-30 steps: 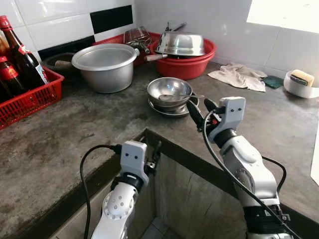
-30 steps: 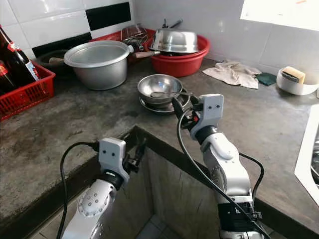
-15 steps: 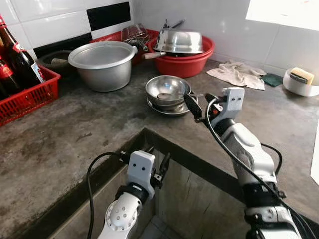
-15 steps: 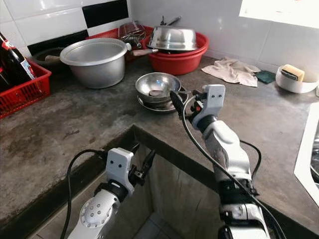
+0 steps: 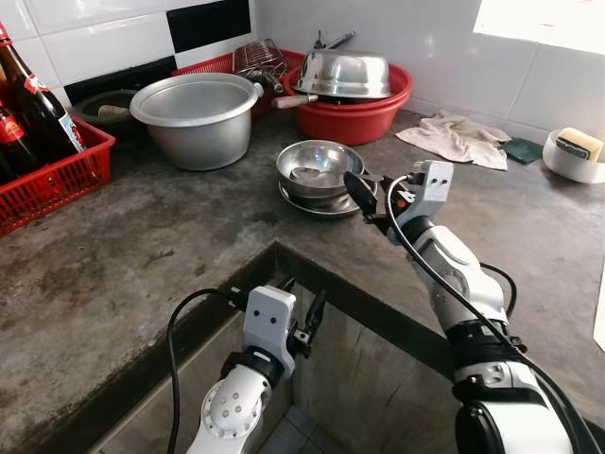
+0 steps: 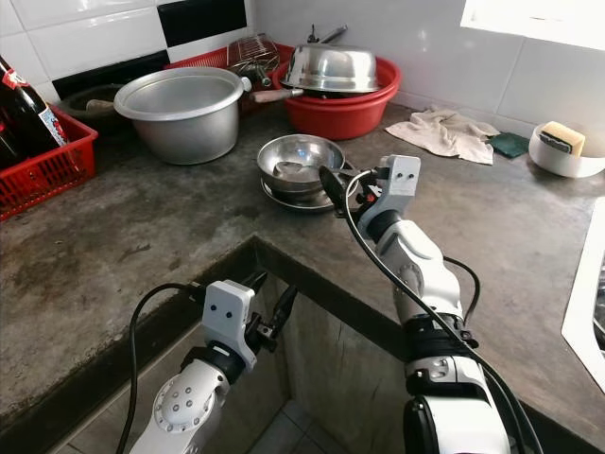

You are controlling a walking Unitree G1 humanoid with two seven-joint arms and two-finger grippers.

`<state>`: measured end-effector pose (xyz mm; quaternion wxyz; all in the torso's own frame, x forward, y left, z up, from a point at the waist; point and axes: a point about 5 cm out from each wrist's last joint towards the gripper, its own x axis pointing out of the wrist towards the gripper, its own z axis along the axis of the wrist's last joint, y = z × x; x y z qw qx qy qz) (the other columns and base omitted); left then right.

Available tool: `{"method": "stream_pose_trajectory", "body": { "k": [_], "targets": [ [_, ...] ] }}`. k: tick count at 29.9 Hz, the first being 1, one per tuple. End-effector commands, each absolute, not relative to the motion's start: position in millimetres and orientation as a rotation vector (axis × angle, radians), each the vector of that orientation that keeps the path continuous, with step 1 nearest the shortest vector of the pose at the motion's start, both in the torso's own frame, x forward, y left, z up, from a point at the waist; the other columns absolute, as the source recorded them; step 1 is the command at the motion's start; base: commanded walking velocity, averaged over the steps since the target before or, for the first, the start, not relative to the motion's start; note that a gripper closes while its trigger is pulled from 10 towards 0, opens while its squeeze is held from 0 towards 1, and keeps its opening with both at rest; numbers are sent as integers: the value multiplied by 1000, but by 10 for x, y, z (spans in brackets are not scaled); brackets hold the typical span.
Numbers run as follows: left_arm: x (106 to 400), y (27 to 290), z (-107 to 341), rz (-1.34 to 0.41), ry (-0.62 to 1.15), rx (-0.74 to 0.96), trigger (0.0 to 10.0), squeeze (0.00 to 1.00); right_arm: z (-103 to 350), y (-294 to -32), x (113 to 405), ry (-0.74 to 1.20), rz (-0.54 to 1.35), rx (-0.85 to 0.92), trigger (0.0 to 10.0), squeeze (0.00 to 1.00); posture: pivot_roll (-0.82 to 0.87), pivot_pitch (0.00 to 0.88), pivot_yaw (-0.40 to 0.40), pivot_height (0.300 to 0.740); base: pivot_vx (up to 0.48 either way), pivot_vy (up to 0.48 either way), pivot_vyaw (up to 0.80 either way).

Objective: Kitchen organization

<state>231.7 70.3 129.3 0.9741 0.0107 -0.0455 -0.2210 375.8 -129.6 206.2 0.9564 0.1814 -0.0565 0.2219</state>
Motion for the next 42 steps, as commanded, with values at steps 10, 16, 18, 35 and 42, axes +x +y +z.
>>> {"method": "stream_pose_trajectory", "body": {
  "k": [10,16,18,35,42],
  "targets": [
    [2311,697,1338,-444,-117,20,10000,0,2189,-1271,3833,-168,456,359,10000,0,100,67,-31,740,0,0,0],
    [2317,699,1345,-441,-119,19,10000,0,2193,-1258,3841,-168,461,359,9725,0,100,66,-34,740,0,0,0],
    [2320,701,1349,-439,-121,18,10000,0,2194,-1255,3845,-170,461,359,0,0,101,64,-34,740,0,0,0],
    [2338,714,1349,-440,-125,31,10000,0,2187,-1242,3852,-180,454,356,0,0,102,50,-28,740,0,0,0],
    [2346,714,1353,-441,-128,36,10000,0,2195,-1254,3855,-186,445,357,0,0,99,43,-26,740,0,0,0]
  ]
}}
